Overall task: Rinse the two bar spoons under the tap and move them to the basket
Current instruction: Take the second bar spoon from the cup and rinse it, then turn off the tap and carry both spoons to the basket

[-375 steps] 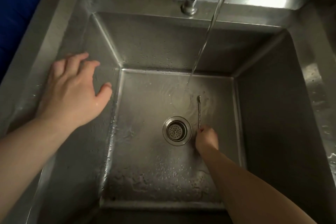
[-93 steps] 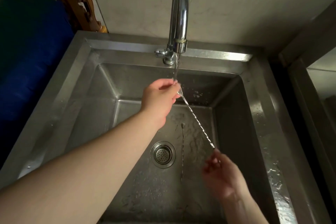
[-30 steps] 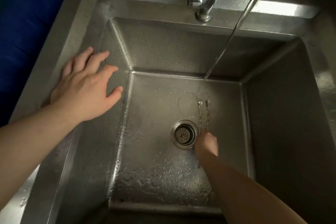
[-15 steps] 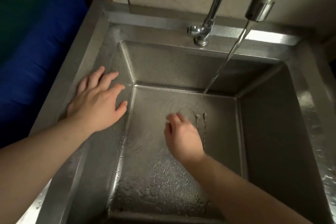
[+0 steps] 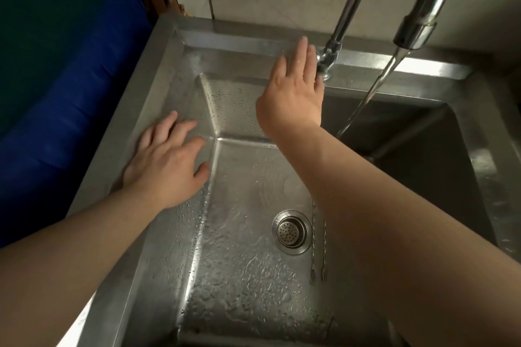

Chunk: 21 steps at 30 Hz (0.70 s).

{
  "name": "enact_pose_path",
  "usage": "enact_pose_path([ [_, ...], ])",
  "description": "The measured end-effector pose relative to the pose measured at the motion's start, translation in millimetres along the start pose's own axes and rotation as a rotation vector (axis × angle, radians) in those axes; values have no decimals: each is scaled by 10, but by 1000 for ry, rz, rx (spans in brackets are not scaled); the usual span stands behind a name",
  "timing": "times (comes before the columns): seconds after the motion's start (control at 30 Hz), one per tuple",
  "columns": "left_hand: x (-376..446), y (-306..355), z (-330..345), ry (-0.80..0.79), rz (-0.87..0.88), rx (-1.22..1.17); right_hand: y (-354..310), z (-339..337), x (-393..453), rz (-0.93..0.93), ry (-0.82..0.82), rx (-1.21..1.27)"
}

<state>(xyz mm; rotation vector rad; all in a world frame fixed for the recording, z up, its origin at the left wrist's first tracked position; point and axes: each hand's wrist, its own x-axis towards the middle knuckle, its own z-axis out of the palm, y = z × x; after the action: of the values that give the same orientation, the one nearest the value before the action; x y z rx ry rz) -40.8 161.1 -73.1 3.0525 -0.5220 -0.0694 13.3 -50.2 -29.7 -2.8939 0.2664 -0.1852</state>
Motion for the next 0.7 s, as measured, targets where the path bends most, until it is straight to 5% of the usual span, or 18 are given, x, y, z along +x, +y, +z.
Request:
enact_pose_path([
  [0.7, 8, 9, 4, -5, 2, 38, 133, 188, -101, -51, -9, 36],
])
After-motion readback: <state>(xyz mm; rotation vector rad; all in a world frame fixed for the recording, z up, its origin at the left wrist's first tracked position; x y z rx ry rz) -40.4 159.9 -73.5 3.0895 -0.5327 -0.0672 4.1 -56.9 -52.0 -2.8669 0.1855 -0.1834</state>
